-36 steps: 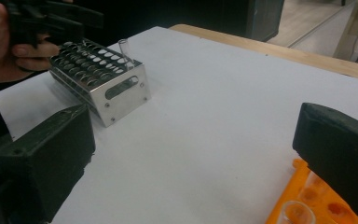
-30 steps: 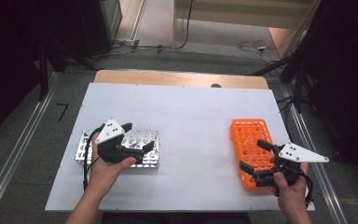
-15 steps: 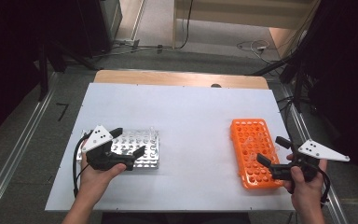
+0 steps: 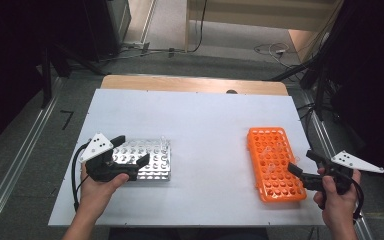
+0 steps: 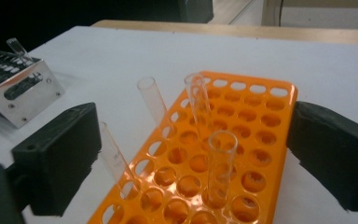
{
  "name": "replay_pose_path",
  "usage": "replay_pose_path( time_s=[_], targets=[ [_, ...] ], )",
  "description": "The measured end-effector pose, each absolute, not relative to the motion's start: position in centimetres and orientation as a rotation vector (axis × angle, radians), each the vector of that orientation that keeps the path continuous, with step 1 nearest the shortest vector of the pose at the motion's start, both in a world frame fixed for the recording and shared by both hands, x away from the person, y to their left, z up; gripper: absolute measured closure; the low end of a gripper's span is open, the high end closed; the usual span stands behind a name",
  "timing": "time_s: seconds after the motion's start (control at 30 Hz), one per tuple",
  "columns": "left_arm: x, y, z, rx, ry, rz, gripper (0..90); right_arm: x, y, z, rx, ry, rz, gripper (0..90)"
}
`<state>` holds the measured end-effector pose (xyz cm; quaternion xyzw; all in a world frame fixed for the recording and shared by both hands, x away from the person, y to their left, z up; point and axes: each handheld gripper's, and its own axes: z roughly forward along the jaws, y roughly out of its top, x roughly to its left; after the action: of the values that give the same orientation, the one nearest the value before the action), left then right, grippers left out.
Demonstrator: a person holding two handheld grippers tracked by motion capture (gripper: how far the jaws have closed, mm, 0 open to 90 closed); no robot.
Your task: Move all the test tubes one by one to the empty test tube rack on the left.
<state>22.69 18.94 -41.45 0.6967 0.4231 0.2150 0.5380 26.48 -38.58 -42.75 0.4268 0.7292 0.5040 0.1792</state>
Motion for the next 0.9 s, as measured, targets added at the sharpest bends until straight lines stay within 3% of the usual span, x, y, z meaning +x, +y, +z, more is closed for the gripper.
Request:
replay_pose_path(
  time_s=[0.17, 0.27, 0.73, 0.9],
  targets=[
    [22.7, 19.0, -41.5, 1.648, 1.012, 0.508, 0.0, 27.0, -38.5, -44.1, 1.241, 2.104, 1.377, 9.7],
    [22.8, 19.1, -41.6, 1.648, 1.016, 0.501, 0.0, 27.3, -38.7, -44.6, 1.274, 2.118, 1.369, 20.4],
    [22.9, 18.8, -41.8, 1.658, 1.015, 0.498, 0.0, 27.9, -38.5, -46.0, 1.324, 2.189, 1.275, 53.4],
    [22.9, 18.8, -41.8, 1.66, 1.013, 0.499, 0.0, 28.0, -38.4, -46.3, 1.316, 2.218, 1.248, 57.3]
  ],
)
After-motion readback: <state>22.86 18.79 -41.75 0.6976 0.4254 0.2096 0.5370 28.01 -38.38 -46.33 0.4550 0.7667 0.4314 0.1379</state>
